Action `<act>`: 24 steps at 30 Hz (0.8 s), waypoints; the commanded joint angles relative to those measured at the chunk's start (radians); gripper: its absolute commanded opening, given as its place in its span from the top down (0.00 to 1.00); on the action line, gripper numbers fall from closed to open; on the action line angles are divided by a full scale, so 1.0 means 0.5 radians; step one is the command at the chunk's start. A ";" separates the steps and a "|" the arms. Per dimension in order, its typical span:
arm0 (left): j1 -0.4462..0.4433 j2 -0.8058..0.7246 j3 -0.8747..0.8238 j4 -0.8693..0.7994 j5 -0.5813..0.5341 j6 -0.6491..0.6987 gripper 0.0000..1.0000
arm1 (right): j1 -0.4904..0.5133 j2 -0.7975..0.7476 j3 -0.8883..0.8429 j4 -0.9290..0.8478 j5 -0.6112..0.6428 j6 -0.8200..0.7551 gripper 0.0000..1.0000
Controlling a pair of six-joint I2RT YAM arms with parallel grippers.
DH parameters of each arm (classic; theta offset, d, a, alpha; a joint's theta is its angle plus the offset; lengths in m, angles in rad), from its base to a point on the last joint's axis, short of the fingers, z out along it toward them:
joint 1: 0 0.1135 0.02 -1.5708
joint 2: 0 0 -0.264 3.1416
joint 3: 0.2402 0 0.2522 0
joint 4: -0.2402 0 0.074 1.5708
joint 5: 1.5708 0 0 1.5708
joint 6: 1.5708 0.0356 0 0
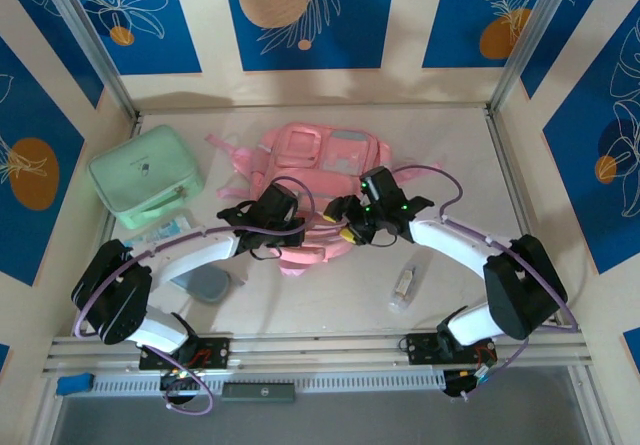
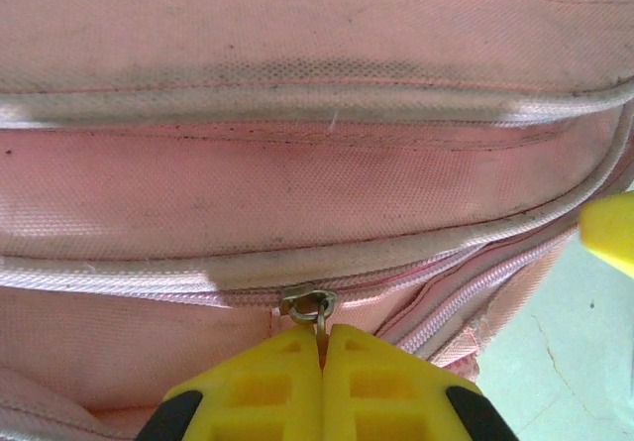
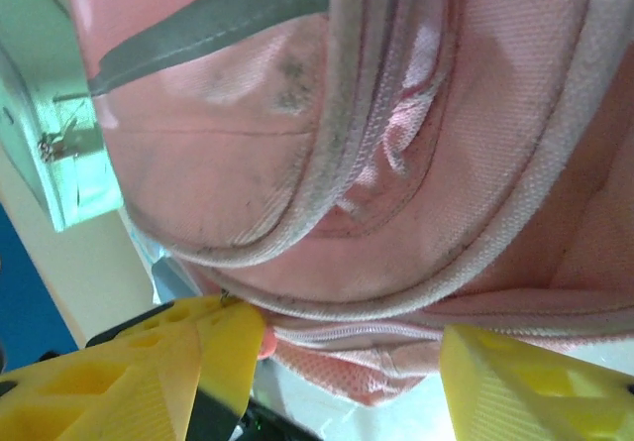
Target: Pack books, pencil case, and school supplies into a backpack
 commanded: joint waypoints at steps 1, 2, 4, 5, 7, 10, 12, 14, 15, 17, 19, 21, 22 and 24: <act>-0.019 0.009 0.034 0.077 0.087 -0.016 1.00 | 0.057 0.103 0.052 0.103 0.220 0.206 0.36; -0.023 0.015 0.036 0.081 0.090 -0.019 1.00 | 0.057 0.133 0.072 0.103 0.235 0.221 0.38; -0.024 0.018 0.044 0.082 0.093 -0.020 1.00 | 0.078 0.152 0.055 0.184 0.297 0.266 0.42; -0.021 0.018 0.044 0.089 0.097 -0.022 1.00 | 0.103 0.155 0.045 0.233 0.356 0.272 0.44; -0.023 0.015 0.043 0.095 0.100 -0.023 1.00 | 0.149 0.181 0.077 0.221 0.483 0.244 0.48; -0.022 0.009 0.057 0.071 0.100 -0.013 1.00 | 0.125 0.281 0.159 0.184 0.450 0.161 0.64; -0.023 -0.008 0.061 0.034 0.098 0.009 1.00 | 0.051 0.309 0.150 0.216 0.311 0.091 0.80; -0.023 -0.036 0.052 -0.025 0.073 0.029 1.00 | 0.000 0.302 0.149 0.181 0.239 -0.012 0.86; -0.022 -0.055 0.043 -0.066 0.069 0.036 1.00 | -0.025 0.298 0.173 0.072 0.222 -0.052 0.90; -0.023 -0.116 0.025 -0.140 0.100 0.051 1.00 | -0.071 0.264 0.182 -0.063 0.177 -0.151 0.99; -0.023 -0.201 -0.033 -0.188 0.076 0.049 1.00 | -0.143 0.191 0.132 -0.104 0.123 -0.272 1.00; -0.024 -0.265 -0.104 -0.220 0.044 0.079 1.00 | -0.265 0.107 0.084 -0.138 0.083 -0.391 1.00; -0.018 -0.268 -0.121 -0.268 0.018 0.124 1.00 | -0.356 0.084 0.082 -0.151 0.037 -0.477 1.00; 0.016 -0.206 -0.096 -0.424 -0.050 0.178 1.00 | -0.532 0.096 0.150 -0.250 -0.028 -0.607 1.00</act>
